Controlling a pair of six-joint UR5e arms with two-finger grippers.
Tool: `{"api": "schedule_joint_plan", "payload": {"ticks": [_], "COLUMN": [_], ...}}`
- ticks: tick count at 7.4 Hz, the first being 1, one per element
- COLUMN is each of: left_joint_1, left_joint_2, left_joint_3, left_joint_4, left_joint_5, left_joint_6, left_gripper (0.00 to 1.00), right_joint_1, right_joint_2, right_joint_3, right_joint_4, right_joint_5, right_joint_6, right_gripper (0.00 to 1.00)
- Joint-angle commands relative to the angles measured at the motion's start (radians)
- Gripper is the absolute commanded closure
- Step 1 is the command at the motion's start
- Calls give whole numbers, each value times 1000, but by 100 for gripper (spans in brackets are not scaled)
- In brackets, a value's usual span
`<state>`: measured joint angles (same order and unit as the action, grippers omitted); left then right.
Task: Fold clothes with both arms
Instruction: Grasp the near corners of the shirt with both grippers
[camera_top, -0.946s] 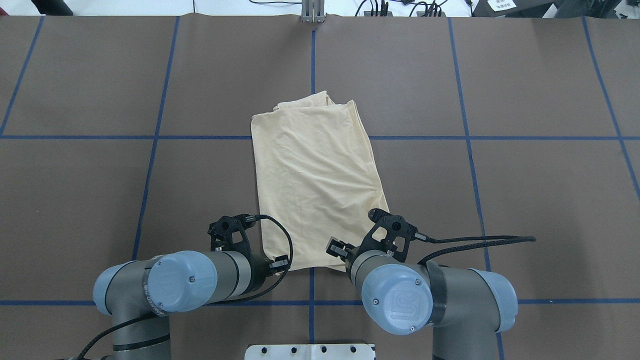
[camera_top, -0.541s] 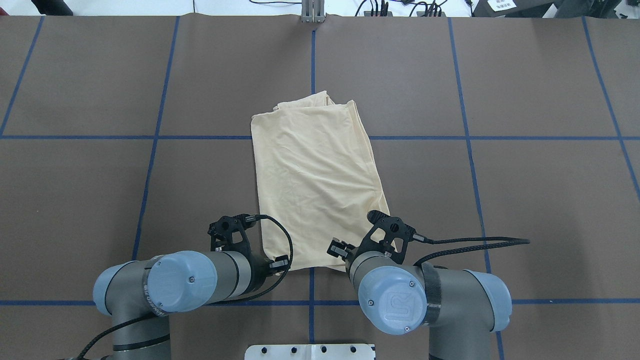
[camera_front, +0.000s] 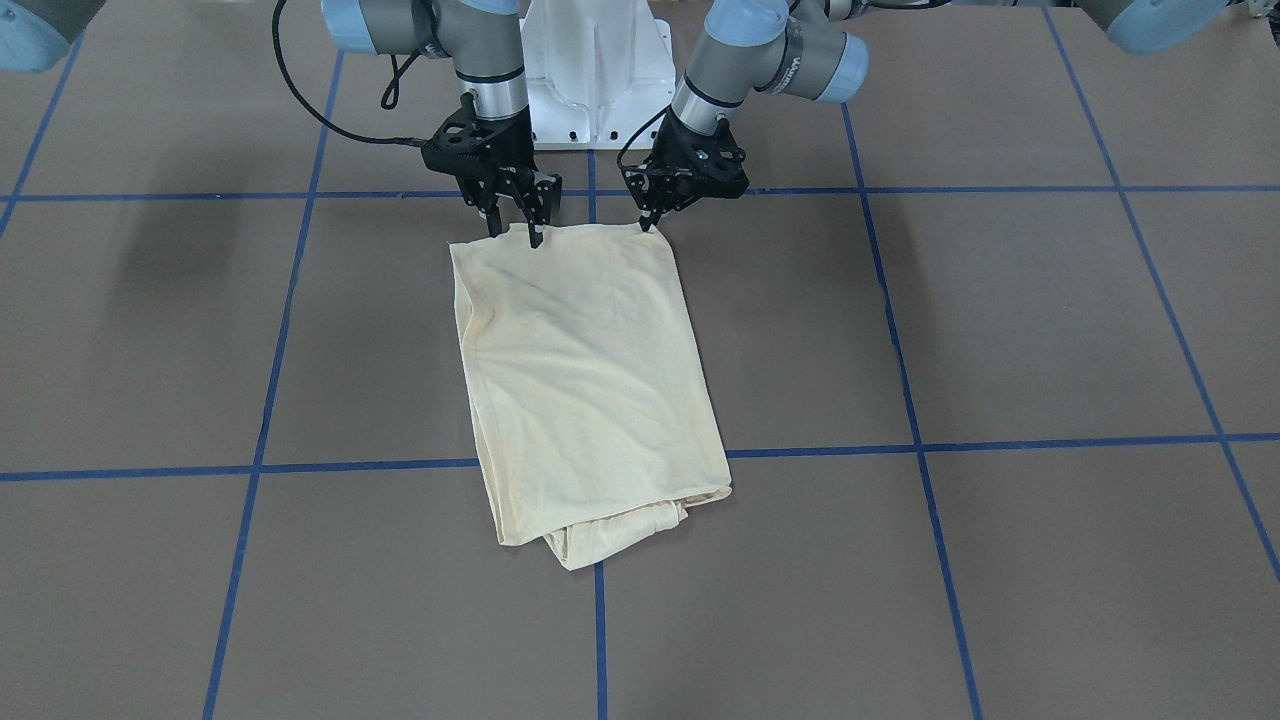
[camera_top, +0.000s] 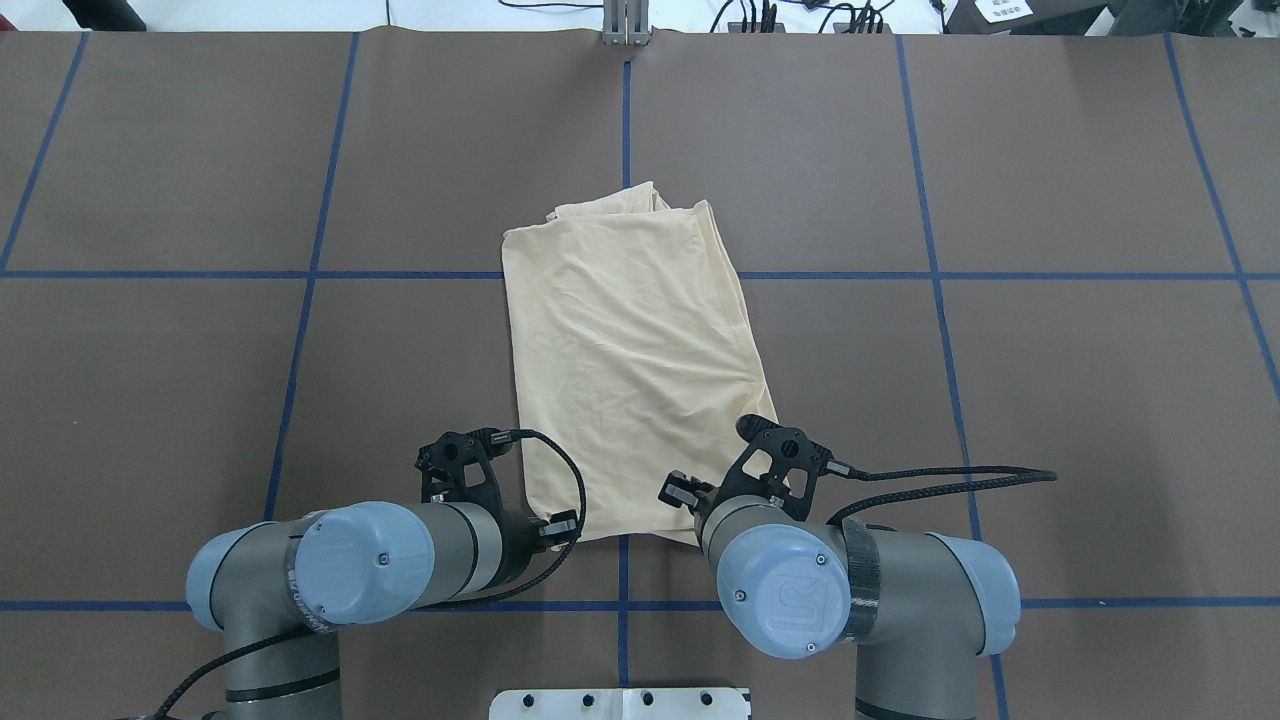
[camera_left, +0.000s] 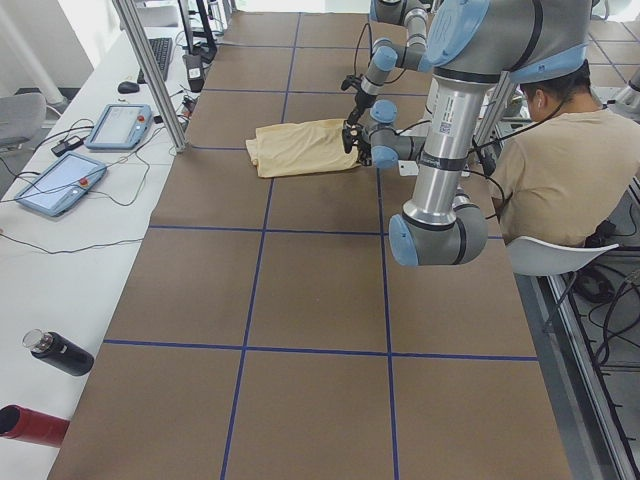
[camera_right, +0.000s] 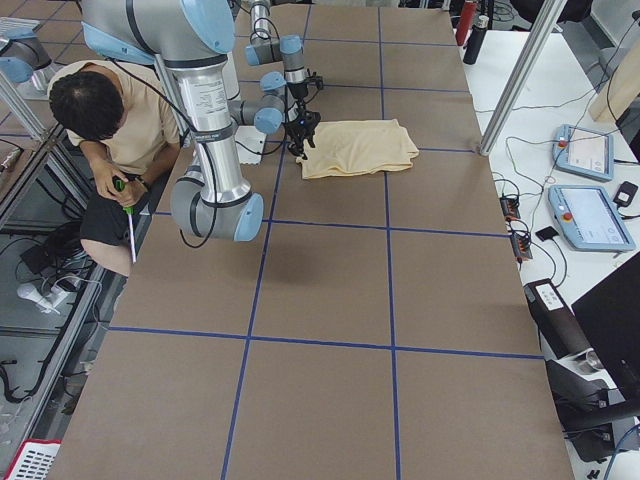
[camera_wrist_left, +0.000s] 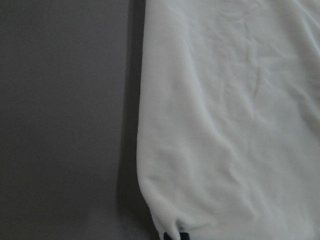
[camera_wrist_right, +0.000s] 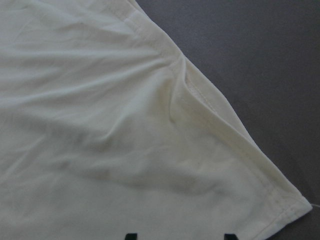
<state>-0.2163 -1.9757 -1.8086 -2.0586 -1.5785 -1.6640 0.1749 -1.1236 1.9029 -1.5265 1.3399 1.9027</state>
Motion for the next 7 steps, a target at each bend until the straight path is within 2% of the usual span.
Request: {"api": "schedule_joint_plan", "payload": {"ticks": [1, 7], "left_joint_1": [0, -2], "left_joint_2": [0, 1], "left_joint_3": [-2, -2], "left_joint_4": [0, 0], "left_joint_5": [0, 0], "left_joint_6": [1, 4], "left_gripper": [100, 100], "right_joint_1": [0, -21], "right_joint_2": [1, 19], "right_joint_3": [-24, -53], "right_joint_4": [0, -4], "right_joint_5": [-1, -4], "right_joint_6": [1, 39], "right_gripper": [37, 31]}}
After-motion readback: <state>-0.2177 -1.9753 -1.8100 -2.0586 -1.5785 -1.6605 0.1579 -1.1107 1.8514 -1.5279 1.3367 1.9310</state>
